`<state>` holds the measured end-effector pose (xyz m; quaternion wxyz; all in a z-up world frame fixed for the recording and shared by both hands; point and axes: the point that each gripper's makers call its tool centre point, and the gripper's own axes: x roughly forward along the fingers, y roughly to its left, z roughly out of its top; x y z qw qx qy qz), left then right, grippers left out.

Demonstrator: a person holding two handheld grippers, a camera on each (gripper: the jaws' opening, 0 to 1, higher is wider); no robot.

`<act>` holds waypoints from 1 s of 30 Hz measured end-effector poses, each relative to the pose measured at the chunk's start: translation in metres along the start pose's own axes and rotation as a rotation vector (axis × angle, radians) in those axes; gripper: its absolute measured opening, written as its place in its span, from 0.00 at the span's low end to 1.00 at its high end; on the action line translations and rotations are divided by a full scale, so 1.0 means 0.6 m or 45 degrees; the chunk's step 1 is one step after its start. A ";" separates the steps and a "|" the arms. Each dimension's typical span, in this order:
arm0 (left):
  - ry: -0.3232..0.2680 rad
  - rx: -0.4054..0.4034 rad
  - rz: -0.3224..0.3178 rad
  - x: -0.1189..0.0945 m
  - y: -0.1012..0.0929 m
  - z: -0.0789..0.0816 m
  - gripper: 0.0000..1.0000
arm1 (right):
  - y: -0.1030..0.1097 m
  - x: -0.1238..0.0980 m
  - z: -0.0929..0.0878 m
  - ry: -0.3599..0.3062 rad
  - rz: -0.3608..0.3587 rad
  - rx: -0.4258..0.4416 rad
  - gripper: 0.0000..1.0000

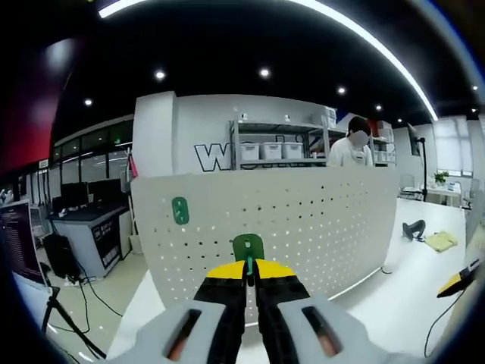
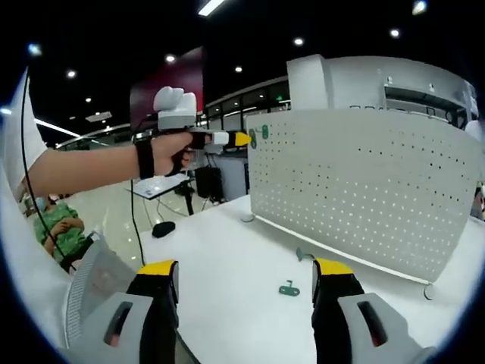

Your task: Insert the hook assembly into the mounting plate slot until the hook locks in place.

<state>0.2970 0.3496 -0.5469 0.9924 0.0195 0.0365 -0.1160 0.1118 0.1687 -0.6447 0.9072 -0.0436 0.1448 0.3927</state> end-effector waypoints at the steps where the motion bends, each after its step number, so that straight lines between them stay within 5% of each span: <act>1: -0.004 -0.001 0.002 0.002 0.001 0.003 0.03 | -0.001 0.000 -0.001 0.005 -0.005 -0.002 0.72; 30: -0.013 0.051 0.116 0.084 0.050 0.043 0.03 | -0.009 -0.007 -0.011 0.038 -0.060 -0.032 0.75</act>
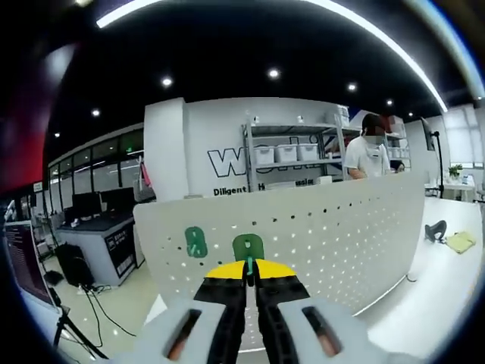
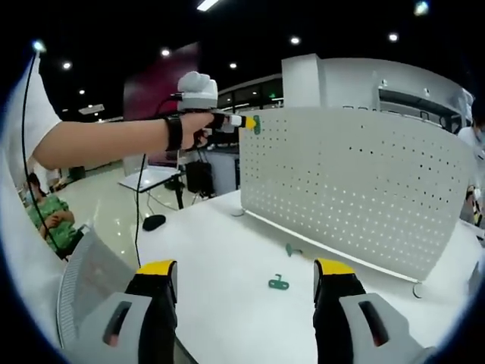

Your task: Insert the hook assembly into the mounting plate slot until the hook locks in place.

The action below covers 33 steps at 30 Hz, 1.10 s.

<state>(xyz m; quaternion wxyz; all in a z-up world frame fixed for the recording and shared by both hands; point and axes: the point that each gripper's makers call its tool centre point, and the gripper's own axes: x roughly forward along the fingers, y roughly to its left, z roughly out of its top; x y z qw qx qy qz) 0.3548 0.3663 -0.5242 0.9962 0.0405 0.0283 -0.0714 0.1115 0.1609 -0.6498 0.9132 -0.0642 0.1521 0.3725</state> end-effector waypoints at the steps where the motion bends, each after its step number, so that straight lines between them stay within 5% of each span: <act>1: 0.011 0.003 0.008 0.003 0.003 -0.003 0.03 | -0.001 0.001 0.000 -0.001 -0.003 -0.002 0.75; 33: 0.045 0.003 -0.010 0.089 0.017 0.000 0.03 | -0.005 0.006 -0.012 0.046 -0.010 0.009 0.75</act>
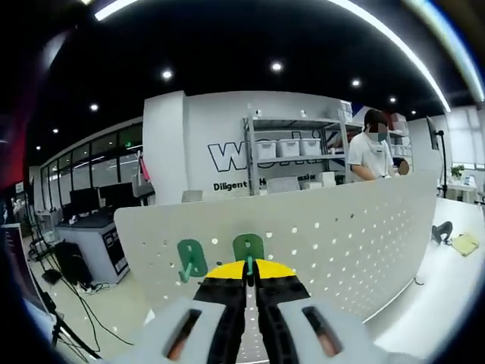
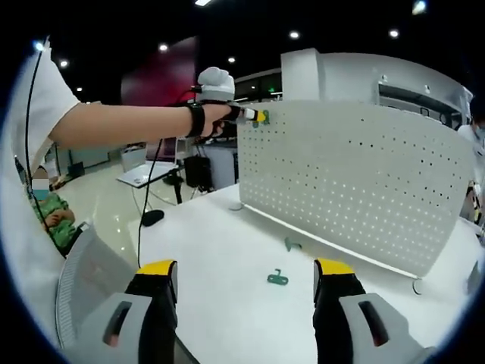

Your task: Insert the hook assembly into the mounting plate slot until the hook locks in place.

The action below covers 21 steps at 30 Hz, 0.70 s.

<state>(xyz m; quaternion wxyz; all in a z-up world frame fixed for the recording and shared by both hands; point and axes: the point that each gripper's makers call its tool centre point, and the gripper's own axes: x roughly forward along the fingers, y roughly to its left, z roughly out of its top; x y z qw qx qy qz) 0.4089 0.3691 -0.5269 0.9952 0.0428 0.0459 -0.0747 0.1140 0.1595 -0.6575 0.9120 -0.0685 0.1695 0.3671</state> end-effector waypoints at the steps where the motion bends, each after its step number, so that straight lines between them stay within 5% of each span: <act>1: 0.000 0.003 0.000 0.001 0.000 0.000 0.03 | 0.000 0.000 0.000 0.000 -0.001 -0.001 0.75; 21: 0.018 -0.042 0.021 0.021 0.012 -0.005 0.03 | -0.016 0.001 0.001 -0.012 -0.037 0.034 0.74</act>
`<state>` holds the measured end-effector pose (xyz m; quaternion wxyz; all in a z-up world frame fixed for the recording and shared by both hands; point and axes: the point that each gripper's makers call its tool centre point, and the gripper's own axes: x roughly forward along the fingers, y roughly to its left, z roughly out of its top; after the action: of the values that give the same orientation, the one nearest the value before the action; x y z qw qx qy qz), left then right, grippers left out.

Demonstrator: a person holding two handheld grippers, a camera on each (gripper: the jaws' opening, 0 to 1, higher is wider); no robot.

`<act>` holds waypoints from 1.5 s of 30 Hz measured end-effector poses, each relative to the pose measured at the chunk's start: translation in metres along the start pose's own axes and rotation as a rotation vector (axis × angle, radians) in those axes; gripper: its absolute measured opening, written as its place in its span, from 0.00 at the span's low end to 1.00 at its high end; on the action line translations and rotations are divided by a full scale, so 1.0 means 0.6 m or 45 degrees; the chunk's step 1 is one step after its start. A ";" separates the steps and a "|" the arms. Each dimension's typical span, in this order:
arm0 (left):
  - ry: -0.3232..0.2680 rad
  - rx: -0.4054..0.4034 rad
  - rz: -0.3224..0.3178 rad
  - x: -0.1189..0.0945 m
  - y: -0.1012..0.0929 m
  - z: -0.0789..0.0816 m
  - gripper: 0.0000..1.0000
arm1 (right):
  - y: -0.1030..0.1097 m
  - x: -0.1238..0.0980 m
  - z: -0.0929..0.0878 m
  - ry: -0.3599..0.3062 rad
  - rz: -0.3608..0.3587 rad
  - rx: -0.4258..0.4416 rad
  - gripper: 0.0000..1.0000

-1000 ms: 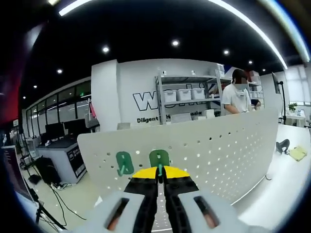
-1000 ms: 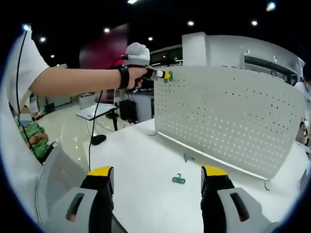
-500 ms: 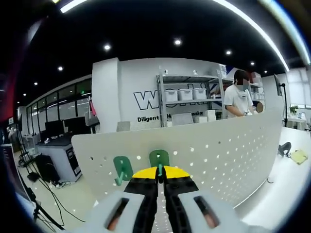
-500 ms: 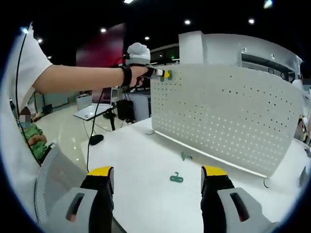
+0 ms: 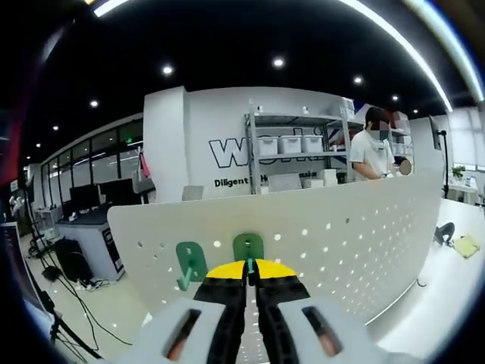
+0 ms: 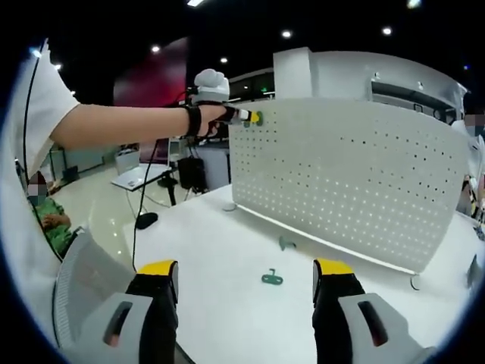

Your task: Insert the hook assembly into the mounting plate slot until the hook locks in place.

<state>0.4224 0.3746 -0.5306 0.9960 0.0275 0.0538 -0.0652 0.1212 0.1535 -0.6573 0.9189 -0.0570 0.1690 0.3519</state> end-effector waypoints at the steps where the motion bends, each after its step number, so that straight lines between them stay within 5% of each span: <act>1: 0.000 -0.018 0.000 0.000 -0.001 0.000 0.03 | 0.000 0.000 0.001 -0.001 -0.001 0.000 0.74; 11: 0.004 -0.190 -0.006 -0.001 0.005 -0.002 0.03 | 0.000 0.003 -0.002 0.008 0.010 0.002 0.74; 17: -0.004 -0.174 -0.003 -0.002 0.000 -0.002 0.03 | 0.005 0.007 -0.001 0.014 0.027 -0.009 0.73; 19: 0.014 -0.076 0.002 -0.001 -0.001 -0.005 0.03 | 0.005 0.008 0.001 0.008 0.027 -0.010 0.73; 23: 0.001 -0.136 0.007 0.001 0.000 -0.002 0.03 | 0.006 0.008 0.003 0.005 0.036 -0.006 0.73; 27: -0.010 -0.039 -0.001 0.000 -0.004 0.001 0.04 | 0.003 0.009 0.001 0.010 0.032 -0.012 0.73; 45: -0.016 -0.016 -0.046 -0.005 -0.011 -0.006 0.13 | -0.002 0.011 0.003 0.005 0.028 -0.010 0.72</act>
<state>0.4184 0.3687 -0.5345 0.9952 0.0198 0.0484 -0.0832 0.1273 0.1571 -0.6583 0.9144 -0.0595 0.1702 0.3625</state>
